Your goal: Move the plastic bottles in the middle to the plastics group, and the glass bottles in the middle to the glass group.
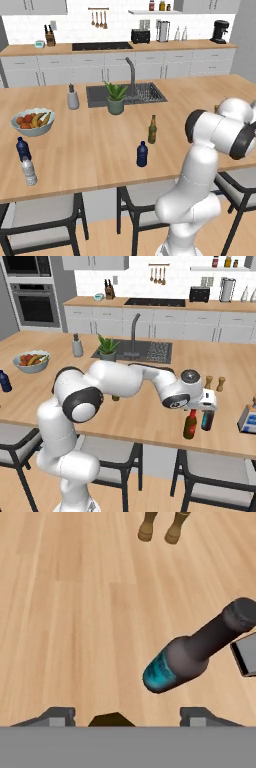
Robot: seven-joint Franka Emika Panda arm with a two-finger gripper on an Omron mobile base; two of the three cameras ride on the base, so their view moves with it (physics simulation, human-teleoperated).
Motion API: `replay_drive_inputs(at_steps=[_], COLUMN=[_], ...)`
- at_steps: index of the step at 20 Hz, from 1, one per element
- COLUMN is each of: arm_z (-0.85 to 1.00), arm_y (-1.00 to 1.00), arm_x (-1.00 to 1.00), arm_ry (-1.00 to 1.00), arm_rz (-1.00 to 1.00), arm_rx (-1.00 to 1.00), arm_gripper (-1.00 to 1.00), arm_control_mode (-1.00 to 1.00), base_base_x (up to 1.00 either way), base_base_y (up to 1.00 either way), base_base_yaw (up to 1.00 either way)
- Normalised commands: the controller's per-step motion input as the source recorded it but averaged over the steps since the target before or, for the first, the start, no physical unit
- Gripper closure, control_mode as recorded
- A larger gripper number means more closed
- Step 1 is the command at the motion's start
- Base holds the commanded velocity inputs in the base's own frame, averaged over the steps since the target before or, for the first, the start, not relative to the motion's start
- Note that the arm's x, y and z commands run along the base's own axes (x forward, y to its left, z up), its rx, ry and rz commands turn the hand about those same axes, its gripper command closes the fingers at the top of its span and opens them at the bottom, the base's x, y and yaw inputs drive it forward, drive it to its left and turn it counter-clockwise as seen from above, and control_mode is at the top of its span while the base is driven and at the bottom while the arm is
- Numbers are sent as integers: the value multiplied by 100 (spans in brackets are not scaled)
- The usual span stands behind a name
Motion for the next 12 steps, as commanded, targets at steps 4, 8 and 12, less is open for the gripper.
replay_drive_inputs(at_steps=[4,8,12], arm_z=[3,47,57], arm_y=[24,21,19], arm_x=[2,0,-18], arm_ry=[-4,-14,-10], arm_rz=[0,0,0], arm_rx=[-11,-4,0], arm_gripper=[-100,-100,-100], arm_control_mode=[-100,-100,-100], base_base_x=[0,0,0], base_base_y=[0,0,0], base_base_yaw=[0,0,0])
